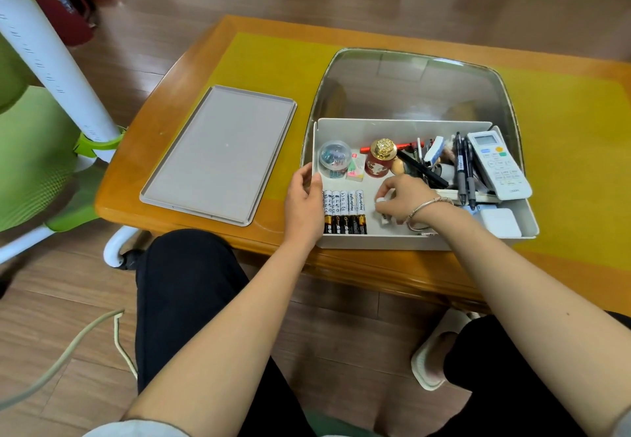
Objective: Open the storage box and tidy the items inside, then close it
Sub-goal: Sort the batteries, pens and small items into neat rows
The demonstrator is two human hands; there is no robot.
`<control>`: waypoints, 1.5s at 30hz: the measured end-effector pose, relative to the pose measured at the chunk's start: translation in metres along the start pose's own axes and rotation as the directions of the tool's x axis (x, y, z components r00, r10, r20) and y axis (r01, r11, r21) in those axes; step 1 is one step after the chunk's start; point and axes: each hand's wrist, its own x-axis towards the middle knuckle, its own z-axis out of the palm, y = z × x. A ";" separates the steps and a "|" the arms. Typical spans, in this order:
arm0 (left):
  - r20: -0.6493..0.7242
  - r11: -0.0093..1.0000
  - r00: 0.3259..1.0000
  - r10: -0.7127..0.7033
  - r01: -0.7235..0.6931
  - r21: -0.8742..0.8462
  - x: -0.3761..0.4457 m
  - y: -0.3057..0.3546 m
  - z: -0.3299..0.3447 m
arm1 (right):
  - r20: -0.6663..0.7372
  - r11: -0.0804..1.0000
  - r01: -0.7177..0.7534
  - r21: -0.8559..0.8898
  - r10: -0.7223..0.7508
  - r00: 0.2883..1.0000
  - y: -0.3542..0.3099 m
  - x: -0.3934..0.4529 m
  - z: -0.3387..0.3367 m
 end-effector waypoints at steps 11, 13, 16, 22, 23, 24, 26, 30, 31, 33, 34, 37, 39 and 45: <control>0.002 1.000 1.000 0.008 -0.008 -0.006 0.000 -0.001 0.000 | 0.352 0.996 -0.075 0.039 0.056 0.934 0.005 0.001 -0.005; -0.002 1.000 1.000 0.010 -0.010 -0.009 0.001 -0.001 0.000 | 0.368 0.996 -0.069 -0.064 0.087 0.926 0.008 0.003 -0.010; -0.002 1.000 1.000 0.008 -0.008 -0.007 0.001 -0.002 0.000 | 0.358 0.986 -0.048 -0.160 0.104 0.928 0.012 0.005 -0.010; -0.010 1.000 1.000 0.007 -0.007 0.006 0.000 -0.001 0.000 | 0.095 0.996 0.015 -0.086 -0.007 0.995 0.008 0.008 -0.001; -0.010 1.000 1.000 0.005 -0.005 0.007 0.000 0.000 0.000 | 0.070 0.998 0.015 -0.058 -0.011 0.998 0.007 0.008 0.001; -0.009 1.000 1.000 0.004 -0.004 0.007 0.000 0.000 0.000 | 0.069 1.000 0.007 -0.024 -0.005 0.998 0.005 0.008 0.002; -0.009 1.000 1.000 0.009 -0.009 0.011 0.000 0.000 0.000 | 0.153 0.999 -0.028 0.036 0.022 0.988 0.002 0.006 0.005; -0.016 1.000 1.000 0.021 -0.020 0.016 0.001 0.000 0.000 | 0.298 0.999 -0.040 0.034 0.028 0.954 -0.001 0.002 0.001; -0.014 1.000 1.000 0.021 -0.021 0.018 0.001 -0.001 0.000 | 0.295 0.999 -0.040 0.034 0.028 0.955 -0.001 0.002 0.001; -0.010 1.000 1.000 0.018 -0.018 0.018 0.001 -0.001 0.000 | 0.282 0.998 -0.051 0.041 0.038 0.959 0.000 0.002 0.000; -0.009 1.000 1.000 0.014 -0.014 0.016 0.001 -0.001 0.000 | 0.277 0.998 -0.056 0.038 0.043 0.960 0.000 0.002 0.000; -0.011 1.000 1.000 0.011 -0.011 0.014 0.000 0.000 0.000 | 0.276 0.998 -0.052 0.022 0.044 0.960 0.001 0.003 0.001; -0.012 1.000 1.000 0.013 -0.013 0.013 0.001 0.000 0.000 | 0.278 0.999 -0.045 0.000 0.044 0.959 0.000 0.002 0.003; -0.006 1.000 1.000 0.019 -0.019 0.012 0.000 0.000 0.000 | 0.166 0.996 -0.084 -0.010 0.084 0.982 -0.004 0.004 0.010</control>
